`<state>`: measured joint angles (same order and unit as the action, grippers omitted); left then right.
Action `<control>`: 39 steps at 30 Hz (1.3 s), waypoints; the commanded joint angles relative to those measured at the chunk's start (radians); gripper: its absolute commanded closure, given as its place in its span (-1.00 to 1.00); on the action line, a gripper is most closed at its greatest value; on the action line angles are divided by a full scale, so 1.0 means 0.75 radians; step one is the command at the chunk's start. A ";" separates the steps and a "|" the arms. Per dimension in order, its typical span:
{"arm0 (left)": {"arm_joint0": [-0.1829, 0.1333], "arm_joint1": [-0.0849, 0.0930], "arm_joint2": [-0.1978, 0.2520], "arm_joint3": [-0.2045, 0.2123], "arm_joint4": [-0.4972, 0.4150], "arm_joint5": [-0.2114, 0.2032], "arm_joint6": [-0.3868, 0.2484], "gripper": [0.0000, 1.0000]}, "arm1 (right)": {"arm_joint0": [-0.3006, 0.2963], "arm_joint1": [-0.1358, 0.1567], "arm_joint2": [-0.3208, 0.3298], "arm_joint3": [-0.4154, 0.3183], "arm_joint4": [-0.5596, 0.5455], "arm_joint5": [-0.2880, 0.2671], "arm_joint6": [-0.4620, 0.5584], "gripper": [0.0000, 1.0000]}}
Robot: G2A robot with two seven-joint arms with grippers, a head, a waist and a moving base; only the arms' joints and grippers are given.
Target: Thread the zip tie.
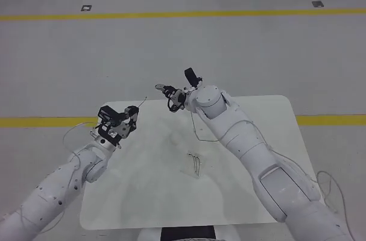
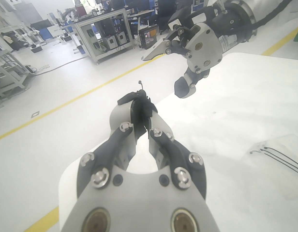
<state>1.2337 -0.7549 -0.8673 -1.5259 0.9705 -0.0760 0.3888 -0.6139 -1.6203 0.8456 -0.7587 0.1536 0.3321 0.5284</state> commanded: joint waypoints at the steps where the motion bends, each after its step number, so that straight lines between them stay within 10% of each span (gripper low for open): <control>1: -0.014 0.000 -0.043 0.026 -0.282 -0.105 -0.085 1.00 | 0.000 0.000 0.000 0.000 0.000 0.000 0.000 -1.00; 7: 0.020 0.020 -0.174 0.063 -0.722 -0.352 -0.346 1.00 | 0.000 0.000 0.000 0.000 0.000 0.000 0.000 -1.00; 16: 0.104 0.074 -0.329 -0.078 -1.373 -0.352 -0.899 1.00 | 0.000 0.000 0.000 0.000 0.000 0.000 0.000 -1.00; 27: 0.107 0.072 -0.327 -0.075 -1.392 -0.349 -0.894 1.00 | 0.000 0.000 0.000 0.000 0.000 0.000 0.000 -1.00; 30: 0.106 0.061 -0.340 -0.019 -1.653 -0.352 -0.987 1.00 | 0.000 0.000 0.000 0.000 0.000 0.000 0.000 -1.00; 39: 0.107 0.060 -0.515 0.236 -2.418 -0.352 -1.758 1.00 | 0.000 0.000 0.000 0.000 0.000 0.000 0.000 -1.00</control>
<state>1.3129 -0.7077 -1.2473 -1.3789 -0.7895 -0.3400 -0.8616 -0.6139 -1.6203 0.8456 -0.7587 0.1536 0.3322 0.5283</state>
